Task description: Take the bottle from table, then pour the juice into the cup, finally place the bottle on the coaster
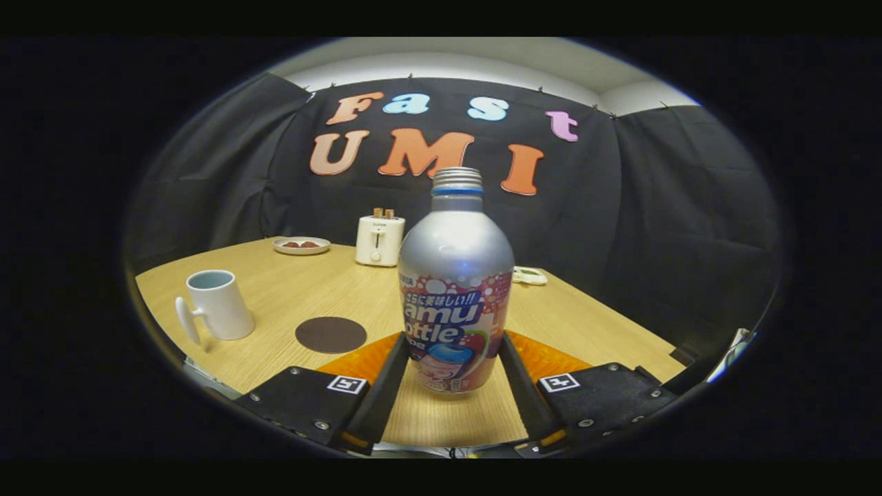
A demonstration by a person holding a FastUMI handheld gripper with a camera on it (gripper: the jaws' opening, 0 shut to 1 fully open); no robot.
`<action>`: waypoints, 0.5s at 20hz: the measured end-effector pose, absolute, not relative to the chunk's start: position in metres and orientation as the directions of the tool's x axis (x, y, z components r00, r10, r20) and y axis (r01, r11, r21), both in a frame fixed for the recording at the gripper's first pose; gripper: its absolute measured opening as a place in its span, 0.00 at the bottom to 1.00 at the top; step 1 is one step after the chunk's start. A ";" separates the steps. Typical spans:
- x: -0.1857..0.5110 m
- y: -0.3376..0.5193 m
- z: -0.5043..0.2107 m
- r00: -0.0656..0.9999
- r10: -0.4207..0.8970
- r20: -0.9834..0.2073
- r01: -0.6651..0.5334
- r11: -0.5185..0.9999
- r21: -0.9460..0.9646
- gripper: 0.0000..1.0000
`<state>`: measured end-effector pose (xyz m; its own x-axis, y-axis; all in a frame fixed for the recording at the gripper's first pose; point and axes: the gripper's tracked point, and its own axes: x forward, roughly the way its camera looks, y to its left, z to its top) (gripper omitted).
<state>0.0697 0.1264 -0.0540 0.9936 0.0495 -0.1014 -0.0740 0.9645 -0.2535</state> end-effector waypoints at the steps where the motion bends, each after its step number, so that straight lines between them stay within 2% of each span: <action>1: 0.069 0.132 -0.050 0.994 0.053 -0.094 -0.077 0.959 -0.271 0.76; 10: 0.070 0.191 -0.026 0.995 0.090 -0.051 -0.103 0.877 -0.470 0.76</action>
<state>0.0696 0.1909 -0.0259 0.9947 0.0897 -0.0512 -0.1033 0.8766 -0.4701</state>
